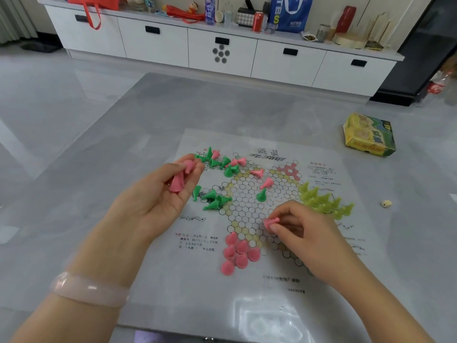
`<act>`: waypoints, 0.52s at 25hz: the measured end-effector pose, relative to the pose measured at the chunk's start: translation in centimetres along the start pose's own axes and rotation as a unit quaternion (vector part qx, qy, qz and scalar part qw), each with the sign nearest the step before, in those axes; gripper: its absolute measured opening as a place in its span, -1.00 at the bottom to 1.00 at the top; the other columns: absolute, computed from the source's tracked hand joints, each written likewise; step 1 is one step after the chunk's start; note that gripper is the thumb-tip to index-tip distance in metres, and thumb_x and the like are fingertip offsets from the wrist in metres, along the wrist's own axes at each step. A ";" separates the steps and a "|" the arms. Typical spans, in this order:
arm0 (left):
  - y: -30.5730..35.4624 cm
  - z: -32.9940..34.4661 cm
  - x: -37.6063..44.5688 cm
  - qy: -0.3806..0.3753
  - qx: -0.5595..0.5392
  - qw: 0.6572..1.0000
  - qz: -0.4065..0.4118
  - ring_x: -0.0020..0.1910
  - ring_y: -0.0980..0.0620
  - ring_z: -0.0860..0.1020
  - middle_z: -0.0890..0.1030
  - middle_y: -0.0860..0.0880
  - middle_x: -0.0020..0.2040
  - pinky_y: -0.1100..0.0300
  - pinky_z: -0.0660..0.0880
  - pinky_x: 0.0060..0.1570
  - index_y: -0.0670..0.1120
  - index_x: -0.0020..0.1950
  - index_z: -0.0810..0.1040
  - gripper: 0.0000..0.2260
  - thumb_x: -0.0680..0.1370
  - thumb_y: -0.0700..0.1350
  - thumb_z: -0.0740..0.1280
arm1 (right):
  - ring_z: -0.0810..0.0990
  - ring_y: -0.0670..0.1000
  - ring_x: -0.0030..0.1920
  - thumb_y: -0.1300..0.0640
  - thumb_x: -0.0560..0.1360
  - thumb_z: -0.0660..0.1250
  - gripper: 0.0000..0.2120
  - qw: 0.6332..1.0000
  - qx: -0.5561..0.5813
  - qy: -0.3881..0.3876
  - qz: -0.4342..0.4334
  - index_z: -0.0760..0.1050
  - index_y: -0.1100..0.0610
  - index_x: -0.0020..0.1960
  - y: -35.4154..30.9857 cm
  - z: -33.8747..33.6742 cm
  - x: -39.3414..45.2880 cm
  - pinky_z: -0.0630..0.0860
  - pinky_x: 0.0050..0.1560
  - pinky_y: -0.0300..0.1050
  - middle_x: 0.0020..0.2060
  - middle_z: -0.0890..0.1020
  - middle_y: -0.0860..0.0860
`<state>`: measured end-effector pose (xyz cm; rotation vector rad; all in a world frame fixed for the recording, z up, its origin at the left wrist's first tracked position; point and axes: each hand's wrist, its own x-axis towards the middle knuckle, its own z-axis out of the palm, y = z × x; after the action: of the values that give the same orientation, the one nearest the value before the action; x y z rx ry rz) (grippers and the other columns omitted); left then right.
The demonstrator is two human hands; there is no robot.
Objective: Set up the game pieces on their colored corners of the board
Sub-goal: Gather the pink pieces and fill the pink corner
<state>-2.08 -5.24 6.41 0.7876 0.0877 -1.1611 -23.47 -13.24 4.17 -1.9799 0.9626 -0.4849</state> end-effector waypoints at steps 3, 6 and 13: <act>-0.3 0.1 0.1 0.015 0.009 1.000 -0.006 -0.39 0.10 0.63 0.63 -0.11 -0.33 0.35 0.54 -0.42 -0.29 -0.10 0.55 -0.88 0.51 -0.31 0.22 | 0.59 -0.32 -0.15 0.19 0.42 0.37 -0.90 0.999 -0.031 -0.014 -0.019 0.54 -0.01 -0.17 0.5 -0.4 0.0 0.46 -0.14 -0.49 -0.25 0.67 -0.21; -0.3 -0.1 0.2 0.019 0.005 1.000 -0.008 -0.57 0.20 0.46 0.60 -0.04 -0.44 0.47 0.38 -0.54 -0.21 -0.13 0.51 -0.89 0.52 -0.25 0.20 | 0.56 -0.24 -0.12 0.15 0.40 0.40 -0.91 0.992 -0.102 -0.040 -0.068 0.56 -0.04 -0.20 0.7 -0.5 0.1 0.43 -0.13 -0.46 -0.24 0.65 -0.16; -0.6 -0.1 0.0 0.023 0.020 1.000 -0.006 -0.59 0.21 0.28 0.46 0.06 -0.40 0.46 0.22 -0.56 -0.10 -0.29 0.51 -0.88 0.30 -0.05 0.35 | 0.48 -0.18 0.00 0.11 0.41 0.38 -0.94 0.974 -0.179 -0.080 -0.118 0.55 -0.05 -0.17 1.3 -0.4 -0.3 0.39 0.01 -0.38 -0.12 0.50 -0.29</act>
<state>-2.58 -5.35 6.03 0.8508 0.1068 -1.1591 -24.55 -13.64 3.35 -2.4353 0.7566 -0.2874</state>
